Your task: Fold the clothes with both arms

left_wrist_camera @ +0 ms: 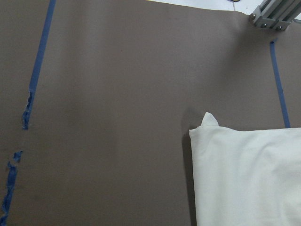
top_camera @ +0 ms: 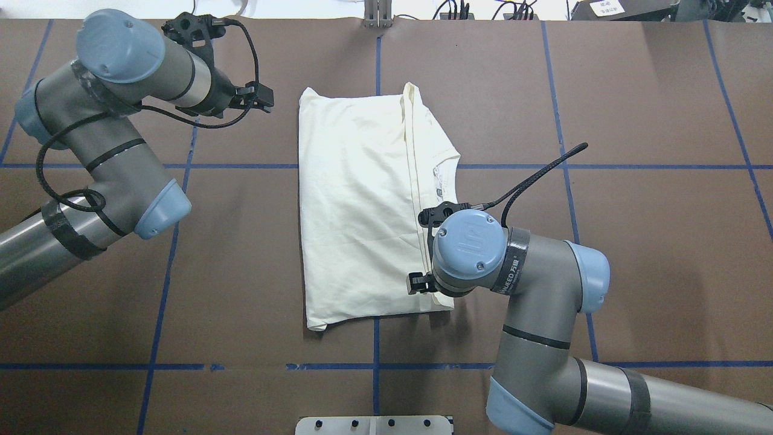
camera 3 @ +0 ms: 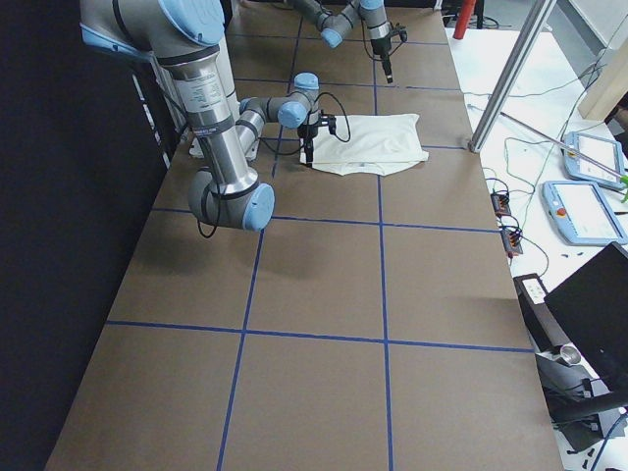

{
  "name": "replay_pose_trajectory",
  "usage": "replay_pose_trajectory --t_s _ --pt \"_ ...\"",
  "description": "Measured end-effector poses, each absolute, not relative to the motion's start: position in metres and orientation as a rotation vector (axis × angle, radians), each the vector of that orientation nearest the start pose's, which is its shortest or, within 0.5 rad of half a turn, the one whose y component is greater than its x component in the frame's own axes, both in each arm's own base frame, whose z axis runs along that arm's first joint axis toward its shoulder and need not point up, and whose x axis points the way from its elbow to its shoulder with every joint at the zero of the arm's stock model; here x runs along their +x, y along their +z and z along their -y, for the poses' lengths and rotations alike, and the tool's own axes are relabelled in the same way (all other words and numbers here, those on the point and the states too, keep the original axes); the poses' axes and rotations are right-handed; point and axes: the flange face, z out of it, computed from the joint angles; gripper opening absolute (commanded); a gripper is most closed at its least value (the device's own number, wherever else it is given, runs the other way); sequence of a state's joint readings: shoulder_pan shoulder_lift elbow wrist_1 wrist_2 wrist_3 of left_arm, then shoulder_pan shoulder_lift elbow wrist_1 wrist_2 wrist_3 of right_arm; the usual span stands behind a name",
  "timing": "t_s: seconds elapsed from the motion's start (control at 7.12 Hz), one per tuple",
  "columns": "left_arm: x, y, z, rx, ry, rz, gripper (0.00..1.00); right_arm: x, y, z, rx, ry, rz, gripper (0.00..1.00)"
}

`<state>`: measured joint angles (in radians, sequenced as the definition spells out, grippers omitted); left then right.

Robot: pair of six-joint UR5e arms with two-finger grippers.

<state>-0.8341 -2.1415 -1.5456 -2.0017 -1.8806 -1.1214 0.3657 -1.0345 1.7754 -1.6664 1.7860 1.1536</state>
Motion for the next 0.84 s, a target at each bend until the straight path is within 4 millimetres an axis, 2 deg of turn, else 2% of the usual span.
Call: replay_pose_trajectory --t_s 0.42,0.84 --pt "0.399 0.289 0.585 0.351 -0.195 -0.949 1.00 -0.564 0.289 0.331 0.009 -0.127 0.645 1.00" --pt "0.405 0.289 0.581 0.344 -0.190 -0.952 1.00 -0.558 0.298 0.337 0.004 -0.112 0.618 1.00"
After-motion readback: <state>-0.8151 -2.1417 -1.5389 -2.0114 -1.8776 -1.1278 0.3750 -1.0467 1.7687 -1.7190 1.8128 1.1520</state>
